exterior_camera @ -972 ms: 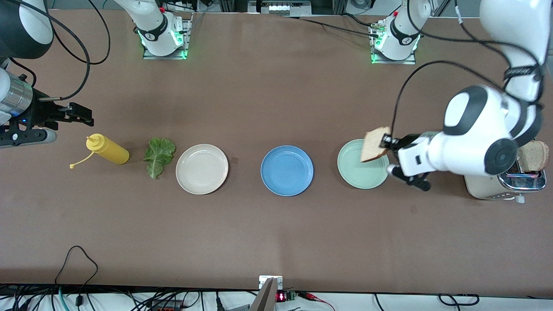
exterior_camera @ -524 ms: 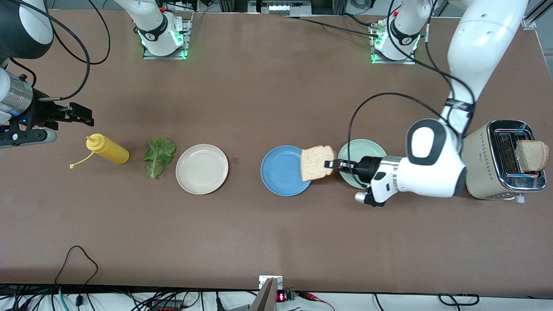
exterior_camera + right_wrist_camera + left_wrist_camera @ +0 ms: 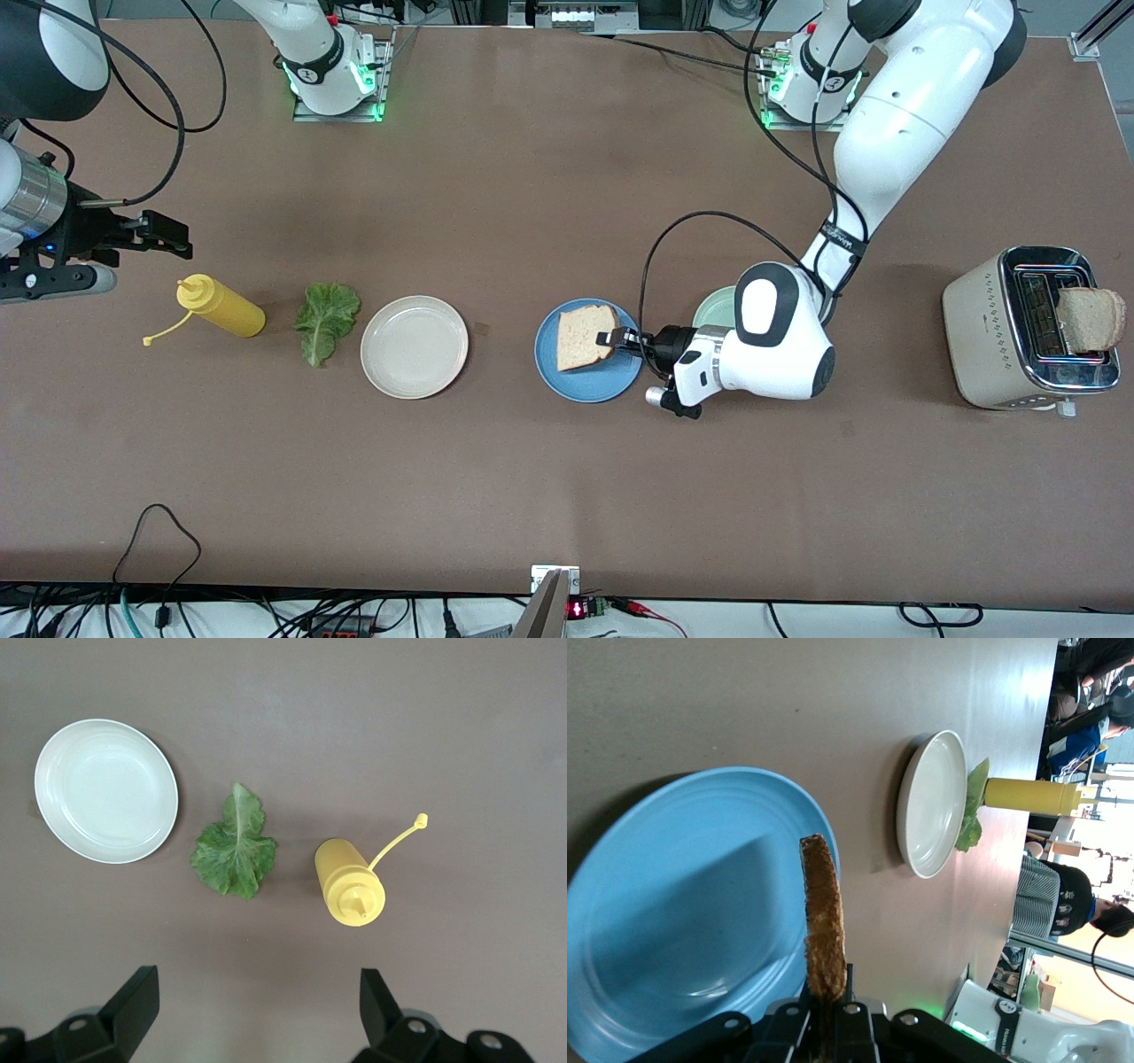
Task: Make sandwich in blue plate with both arms
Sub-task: 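Lower the bread onto the blue plate and open the left gripper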
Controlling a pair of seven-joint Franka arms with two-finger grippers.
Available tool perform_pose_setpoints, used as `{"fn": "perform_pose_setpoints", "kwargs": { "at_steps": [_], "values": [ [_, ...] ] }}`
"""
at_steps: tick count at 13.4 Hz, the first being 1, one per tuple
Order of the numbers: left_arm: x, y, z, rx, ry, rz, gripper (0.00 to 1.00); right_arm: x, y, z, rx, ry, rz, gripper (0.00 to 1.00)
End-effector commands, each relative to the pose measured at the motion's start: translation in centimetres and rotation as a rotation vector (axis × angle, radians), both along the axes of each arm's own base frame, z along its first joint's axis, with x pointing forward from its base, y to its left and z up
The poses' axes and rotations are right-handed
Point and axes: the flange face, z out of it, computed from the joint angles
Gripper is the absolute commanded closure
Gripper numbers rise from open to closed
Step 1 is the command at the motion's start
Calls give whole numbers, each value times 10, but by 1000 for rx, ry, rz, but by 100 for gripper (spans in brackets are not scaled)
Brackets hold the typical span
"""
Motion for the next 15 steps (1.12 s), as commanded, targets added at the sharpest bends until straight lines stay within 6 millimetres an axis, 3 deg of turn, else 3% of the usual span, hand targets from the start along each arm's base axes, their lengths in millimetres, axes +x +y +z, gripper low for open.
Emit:
{"fn": "perform_pose_setpoints", "kwargs": {
  "at_steps": [1,3,4,5,6,9,12,15],
  "values": [
    [-5,-12,-11,-18,-36,-6,99,-1,0,3,1,-3,-6,0],
    [-7,-15,-16,-14,-39,-4,94,-2,0,3,1,-3,-6,0],
    [-6,-15,-15,-13,-42,-3,79,-1,-1,2,1,-1,-8,0],
    [-3,-8,-14,-3,-56,-6,22,-1,-1,2,1,-1,-8,0],
    [2,2,-10,-1,-69,-5,0,-1,-1,2,1,-1,-8,0],
    [4,22,1,83,-133,-83,0,0,-1,0,0,3,-8,0],
    [5,36,28,224,-219,-239,0,1,-1,-1,-1,0,-4,0],
    [7,71,65,354,-255,-362,0,9,1,-20,-5,25,15,0]
  ]
}}
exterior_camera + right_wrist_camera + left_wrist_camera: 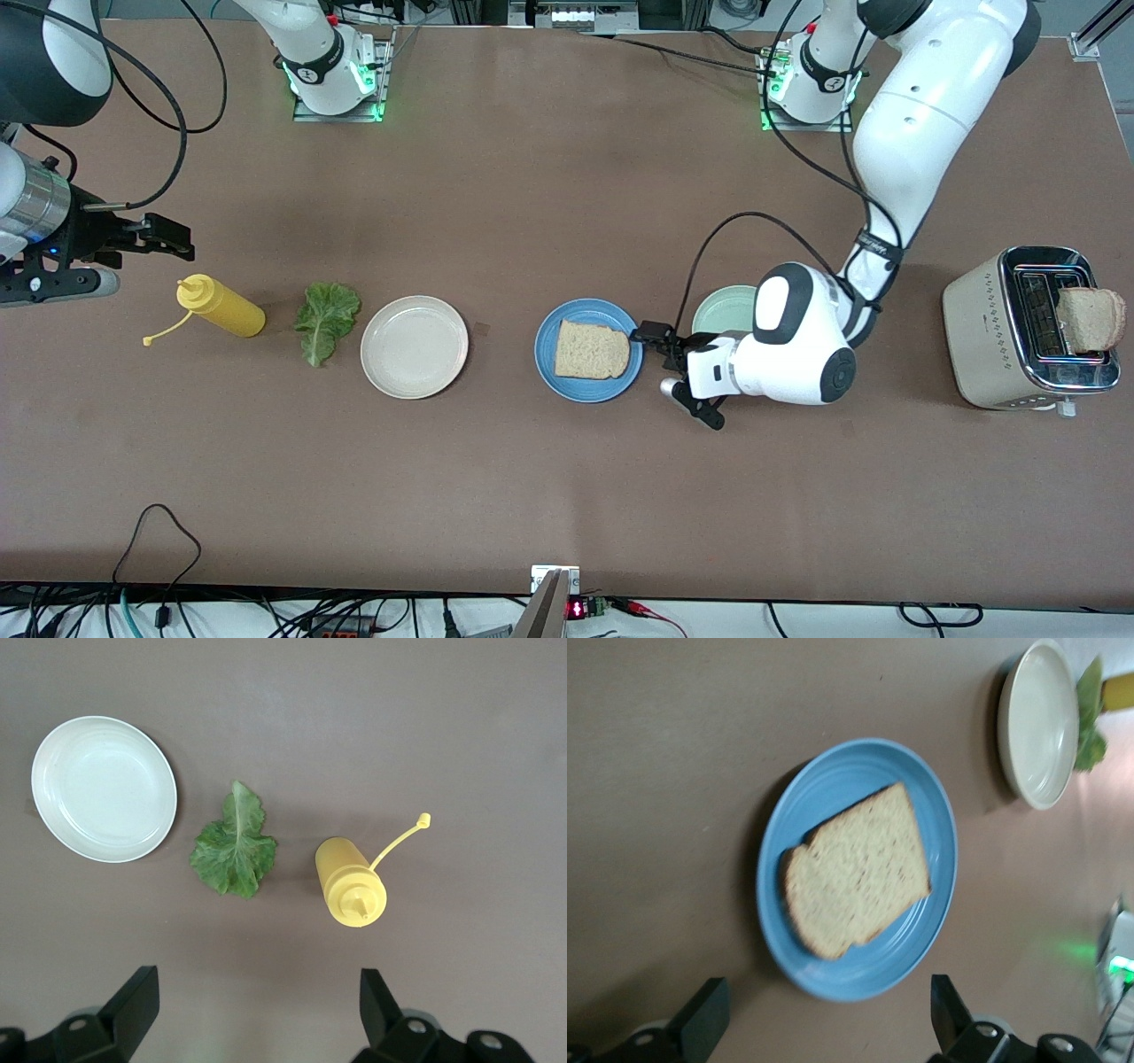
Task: Make sandwich in blue plate with both arms
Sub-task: 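Lower the bread onto the blue plate and open the left gripper, then raise the left gripper toward the toaster while the right gripper reaches the lettuce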
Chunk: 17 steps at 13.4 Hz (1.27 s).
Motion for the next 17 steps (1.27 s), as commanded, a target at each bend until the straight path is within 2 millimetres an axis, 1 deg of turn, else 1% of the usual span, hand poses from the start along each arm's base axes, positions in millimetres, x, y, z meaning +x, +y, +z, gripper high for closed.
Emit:
{"fn": "perform_pose_setpoints", "kwargs": {
  "at_steps": [1,2,3,5,6,7,8,10,11,12,13,15,16,17],
  "values": [
    [-3,36,51,159,-58,-110,0,9,4,-17,-5,17,19,0],
    [-1,58,74,229,-79,-136,0,12,9,-30,-6,40,30,0],
    [-2,76,101,304,-106,-165,0,15,13,-42,-7,62,38,0],
    [-4,112,144,474,-153,-225,0,21,20,-63,-6,95,49,0],
    [-4,125,165,555,-187,-247,0,25,28,-84,-5,127,59,0],
    [0,138,197,612,-248,-231,0,28,34,-104,-3,158,58,0],
    [2,151,221,638,-264,-210,0,32,41,-128,0,193,68,0],
    [-2,163,262,646,-227,-167,0,48,56,-156,2,182,99,0],
    [-3,172,293,662,-225,-106,0,53,62,-173,1,177,108,0],
    [-4,181,313,675,-223,-19,0,60,71,-184,-5,145,118,0],
    [-4,188,323,692,-209,75,0,65,72,-202,-5,118,119,0],
    [-4,192,324,714,-186,168,0,72,67,-246,-1,107,106,0],
    [-3,198,324,710,-180,187,0,72,62,-264,-1,89,101,0],
    [-1,214,321,705,-164,208,0,69,58,-277,3,62,94,0]
  ]
}}
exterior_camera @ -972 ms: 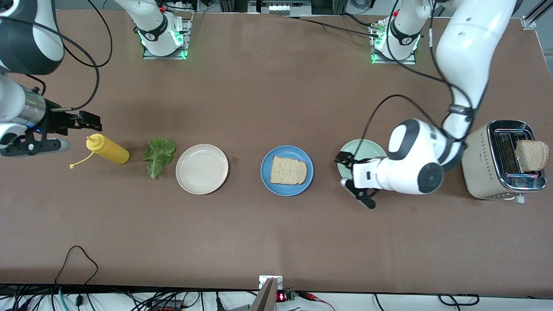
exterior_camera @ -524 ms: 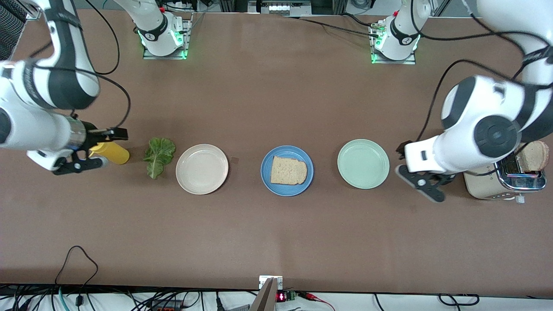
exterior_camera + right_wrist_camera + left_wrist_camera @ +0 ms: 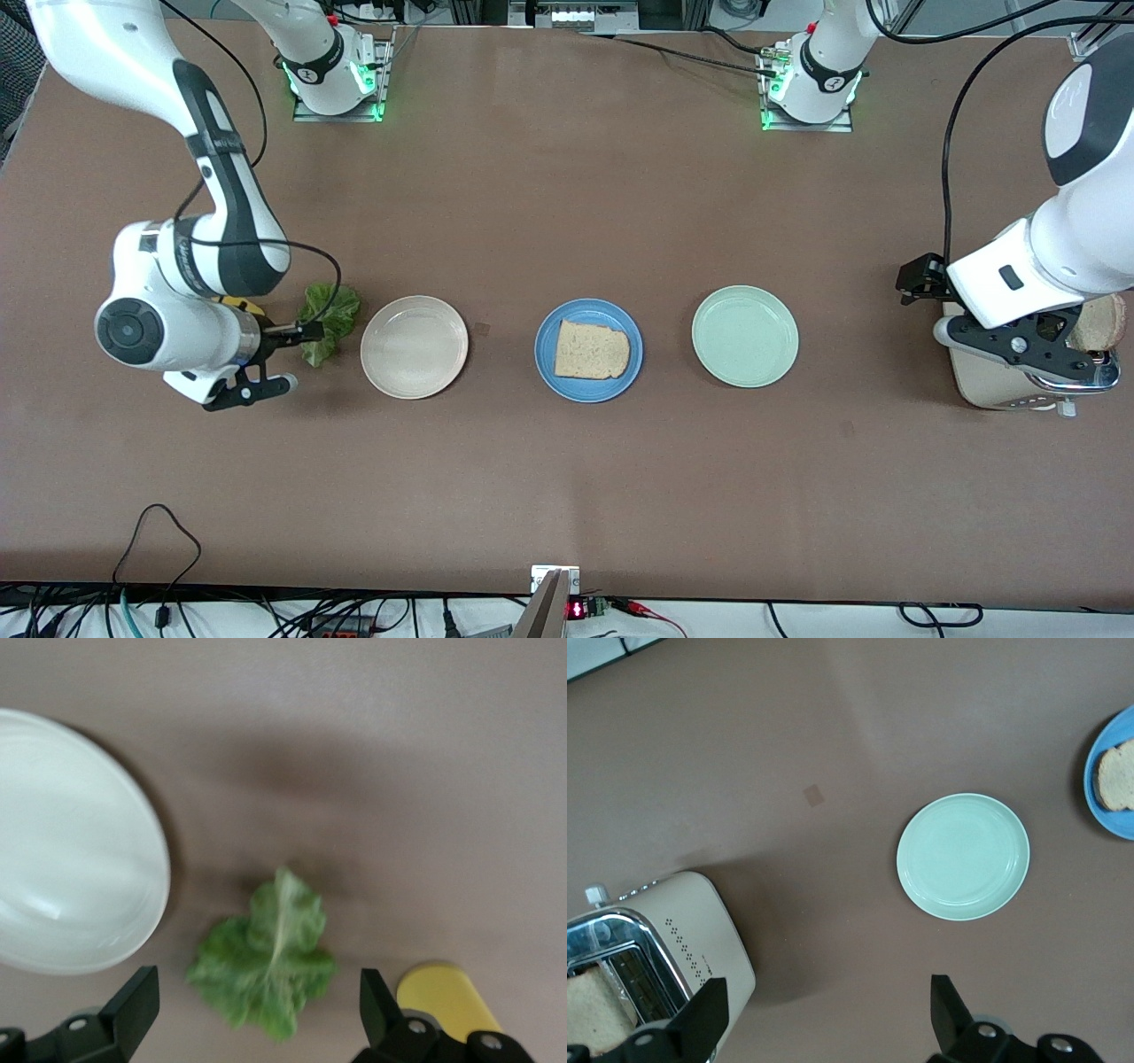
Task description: Make sandwich in blue plate with both arms
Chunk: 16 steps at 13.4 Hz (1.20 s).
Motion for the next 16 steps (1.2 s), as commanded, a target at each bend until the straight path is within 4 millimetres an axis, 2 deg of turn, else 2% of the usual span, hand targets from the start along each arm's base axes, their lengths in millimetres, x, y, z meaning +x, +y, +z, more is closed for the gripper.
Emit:
{"fn": "perform_pose_setpoints", "kwargs": {
  "at_steps": [1,2,4,5,8,9,10,11,13,14,16],
  "values": [
    [5,23,-5,-2,14,71,0,-8,-9,-37,-3,-49,-13,0],
    [4,25,-8,-25,24,85,0,-15,-9,-51,-5,-63,-38,0],
    [-13,27,-2,-33,20,157,0,-28,-8,-68,-11,-70,-73,0],
    [-24,38,-2,-46,-6,209,0,-32,-8,-73,-15,-71,-94,0],
    [-57,53,-7,-77,-95,262,0,-41,-9,-82,-22,-41,-103,0],
    [-68,51,-7,-101,-90,267,0,-45,-12,-82,-22,-36,-107,0],
    [-75,49,-6,-106,-89,267,0,-48,-12,-83,-24,-29,-105,4],
    [-83,41,-5,-100,-86,260,0,-48,-13,-81,-25,-27,-105,17],
    [-85,45,-6,-94,-63,260,0,-48,-14,-81,-25,-29,-106,61],
    [-85,43,-4,-93,-66,258,0,-48,-13,-81,-25,-27,-103,75],
    [-86,36,-1,-94,-65,249,0,-46,-13,-79,-24,-32,-99,92]
  ]
}}
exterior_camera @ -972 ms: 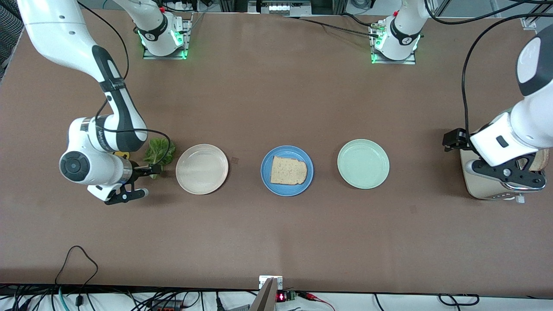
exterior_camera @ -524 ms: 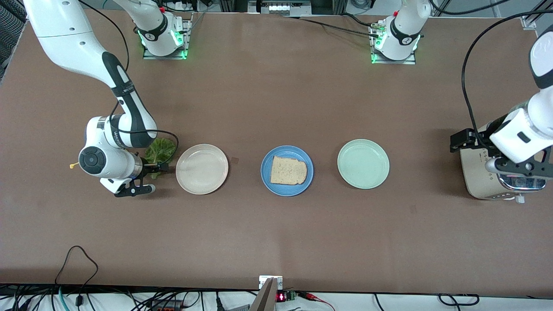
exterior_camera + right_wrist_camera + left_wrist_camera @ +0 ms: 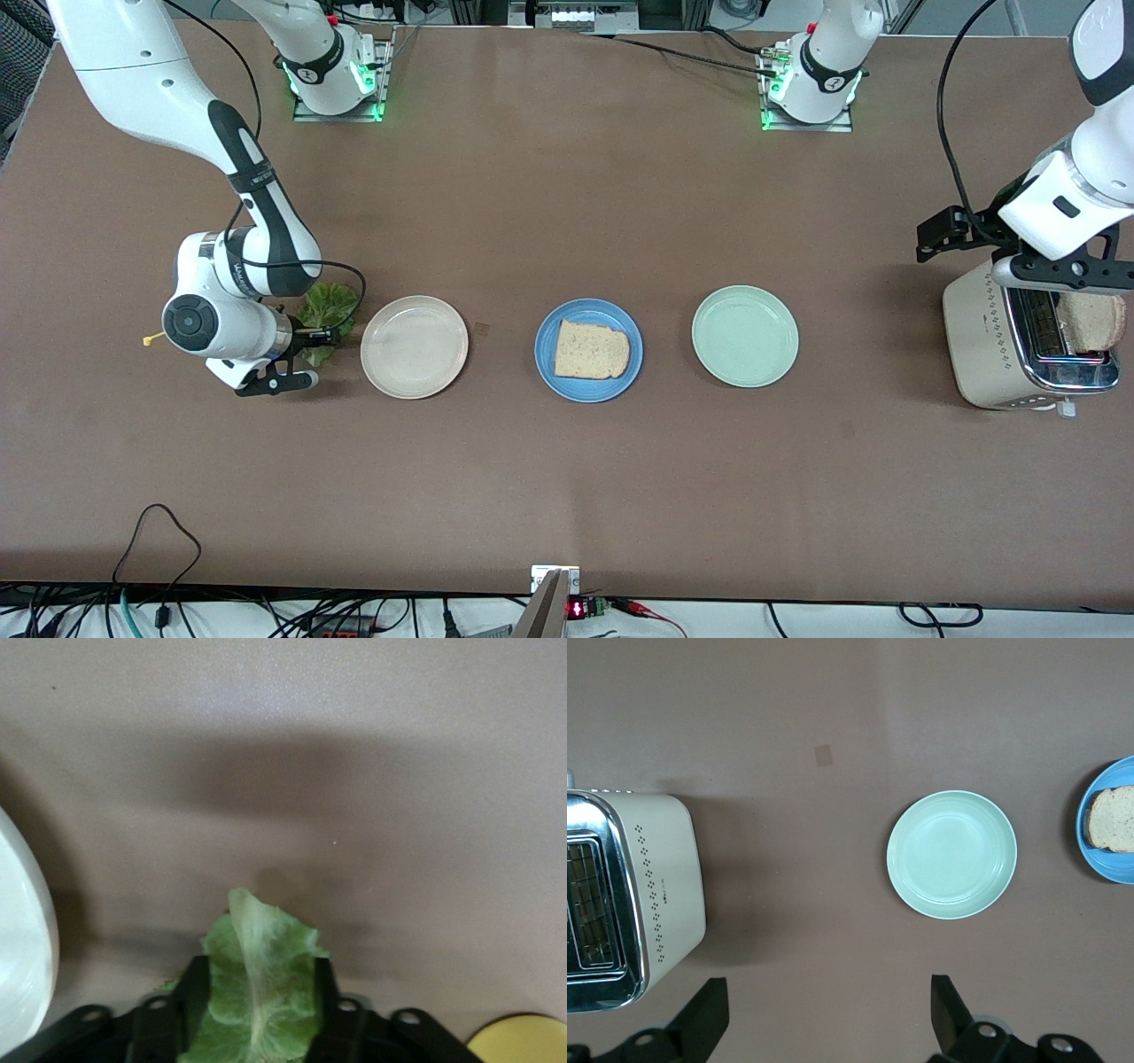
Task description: Make sandwich in blue plate with both arms
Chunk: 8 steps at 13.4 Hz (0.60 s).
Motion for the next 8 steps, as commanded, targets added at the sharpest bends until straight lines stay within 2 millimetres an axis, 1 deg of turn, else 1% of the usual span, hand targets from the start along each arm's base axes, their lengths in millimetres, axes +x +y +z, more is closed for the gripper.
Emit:
{"fn": "perform_pose_setpoints", "kwargs": {
  "at_steps": [1,2,5,7,8],
  "values": [
    [-9,-10,7,-10,9,-7,0,-5,-1,9,-11,-9,0,97],
    [-10,-11,7,-9,22,-6,0,-4,-1,11,-10,-12,2,100],
    [-10,-12,6,-7,27,-9,0,-2,1,13,-9,-18,8,100],
    [-12,-12,7,-6,38,-9,0,5,1,23,-12,-26,11,100],
    [-13,-12,11,-6,45,-11,0,11,-1,37,-15,-23,7,100]
  ]
}}
